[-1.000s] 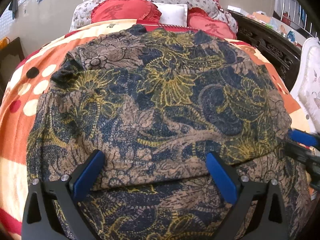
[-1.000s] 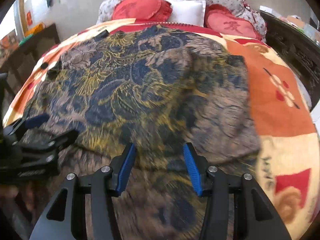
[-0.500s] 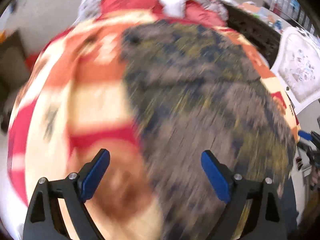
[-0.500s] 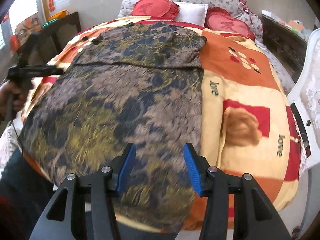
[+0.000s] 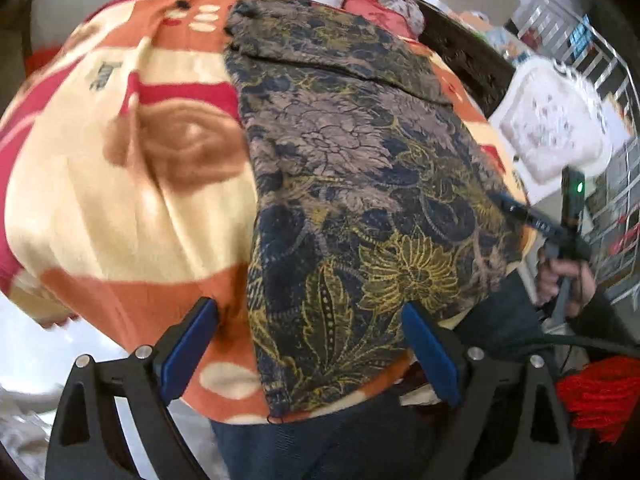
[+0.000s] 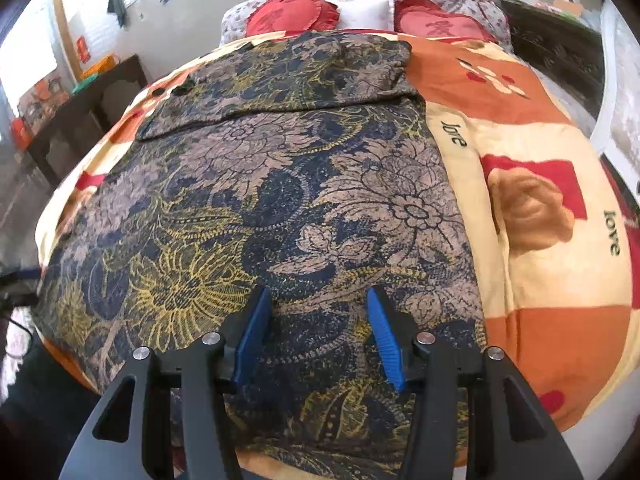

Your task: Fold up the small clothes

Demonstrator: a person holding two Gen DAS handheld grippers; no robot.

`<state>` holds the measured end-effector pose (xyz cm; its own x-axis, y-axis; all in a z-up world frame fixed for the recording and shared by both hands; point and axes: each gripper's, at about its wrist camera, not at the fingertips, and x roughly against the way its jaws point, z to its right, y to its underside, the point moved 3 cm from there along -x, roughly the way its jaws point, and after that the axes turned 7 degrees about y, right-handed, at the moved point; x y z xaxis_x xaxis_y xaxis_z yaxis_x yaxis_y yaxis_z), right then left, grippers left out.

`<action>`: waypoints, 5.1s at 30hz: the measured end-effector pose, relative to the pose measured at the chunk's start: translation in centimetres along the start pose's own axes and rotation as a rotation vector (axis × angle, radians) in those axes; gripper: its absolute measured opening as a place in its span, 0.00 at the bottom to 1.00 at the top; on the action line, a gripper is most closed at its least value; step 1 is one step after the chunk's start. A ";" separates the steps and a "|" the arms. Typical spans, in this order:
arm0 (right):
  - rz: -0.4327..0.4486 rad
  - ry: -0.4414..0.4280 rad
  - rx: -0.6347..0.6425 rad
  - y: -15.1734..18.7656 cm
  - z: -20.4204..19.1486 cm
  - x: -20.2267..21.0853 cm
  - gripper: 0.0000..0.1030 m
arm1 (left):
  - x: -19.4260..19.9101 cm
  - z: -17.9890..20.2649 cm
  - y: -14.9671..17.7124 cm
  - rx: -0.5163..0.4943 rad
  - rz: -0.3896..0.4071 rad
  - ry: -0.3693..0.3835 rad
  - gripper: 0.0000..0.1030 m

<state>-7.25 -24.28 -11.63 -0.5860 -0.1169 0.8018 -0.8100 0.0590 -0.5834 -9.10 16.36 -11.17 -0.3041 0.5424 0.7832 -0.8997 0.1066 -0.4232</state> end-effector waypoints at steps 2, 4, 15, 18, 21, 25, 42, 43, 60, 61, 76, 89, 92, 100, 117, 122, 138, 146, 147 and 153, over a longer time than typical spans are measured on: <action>0.005 0.004 -0.004 0.1 -0.1 0.0 0.58 | 0.2 -0.5 -0.2 0.049 0.010 0.042 0.87; 0.005 0.010 0.004 0.0 -0.1 0.1 0.58 | 0.2 -1.1 0.0 0.117 -0.012 0.090 0.70; 0.010 0.016 0.007 0.0 -0.2 0.3 0.58 | 0.1 -3.6 0.0 0.293 0.010 0.139 0.32; 0.021 0.046 0.010 -0.1 0.2 1.1 0.58 | 0.0 -3.8 0.4 0.287 -0.013 0.123 0.10; 0.050 0.090 0.005 0.0 1.0 2.8 0.58 | 0.7 -3.1 0.5 0.260 -0.009 0.111 0.08; 0.104 0.131 -0.012 0.9 4.0 6.6 0.58 | 0.9 -2.1 0.7 0.212 -0.002 0.071 0.08; 0.004 -0.186 -0.198 7.5 9.7 3.8 0.58 | 0.3 -0.6 0.7 0.170 0.008 -0.028 0.08; -0.016 -0.215 -0.206 7.8 9.7 3.1 0.57 | 0.2 -0.6 0.7 0.177 0.012 -0.030 0.08; 0.109 -0.372 -0.187 5.8 8.7 11.6 0.15 | 6.1 0.2 -0.5 0.175 0.171 0.020 0.04; 0.129 -0.383 -0.163 5.3 8.1 12.6 0.15 | 6.9 0.2 -0.8 0.171 0.190 0.028 0.04; 0.255 -0.484 -0.047 3.2 8.2 24.1 0.15 | 16.7 2.5 1.3 0.037 0.377 0.281 0.04; 0.256 -0.235 -0.190 -8.2 10.0 11.0 0.15 | 5.9 -3.7 -15.7 0.230 0.452 0.021 0.04; 0.248 -0.141 -0.227 -12.1 10.3 6.4 0.15 | 2.3 -4.7 -21.4 0.218 0.462 -0.045 0.04; 0.206 -0.040 -0.273 -19.6 11.1 -3.2 0.15 | -4.8 -8.9 -29.8 0.254 0.425 -0.148 0.04; 0.020 -0.096 -0.472 -23.9 14.1 -14.0 0.16 | -9.9 -12.2 -32.3 0.205 0.254 -0.229 0.56; 0.092 -0.173 -0.509 -24.0 14.9 -9.6 0.19 | -5.8 -10.9 -30.6 0.134 0.313 -0.315 0.58; 0.022 0.153 0.010 -19.6 -0.1 -15.1 0.24 | -15.5 -1.0 -26.4 -0.051 0.304 -0.334 0.45; 0.020 -0.081 -0.194 -19.0 3.8 -15.7 0.26 | -15.5 -0.8 -27.0 -0.048 0.273 -0.341 0.49; 0.015 -0.084 -0.198 -19.1 3.9 -15.8 0.26 | -15.7 -0.8 -27.3 -0.049 0.248 -0.345 0.51; -0.062 0.005 -0.133 -21.3 2.7 -16.1 0.26 | -16.0 -2.0 -30.8 0.033 0.142 -0.340 0.62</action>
<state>19.50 -26.29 -12.45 -0.5346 -0.1197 0.8366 -0.8401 0.1825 -0.5108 24.11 6.02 -11.58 -0.5084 0.2412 0.8266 -0.8490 0.0201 -0.5280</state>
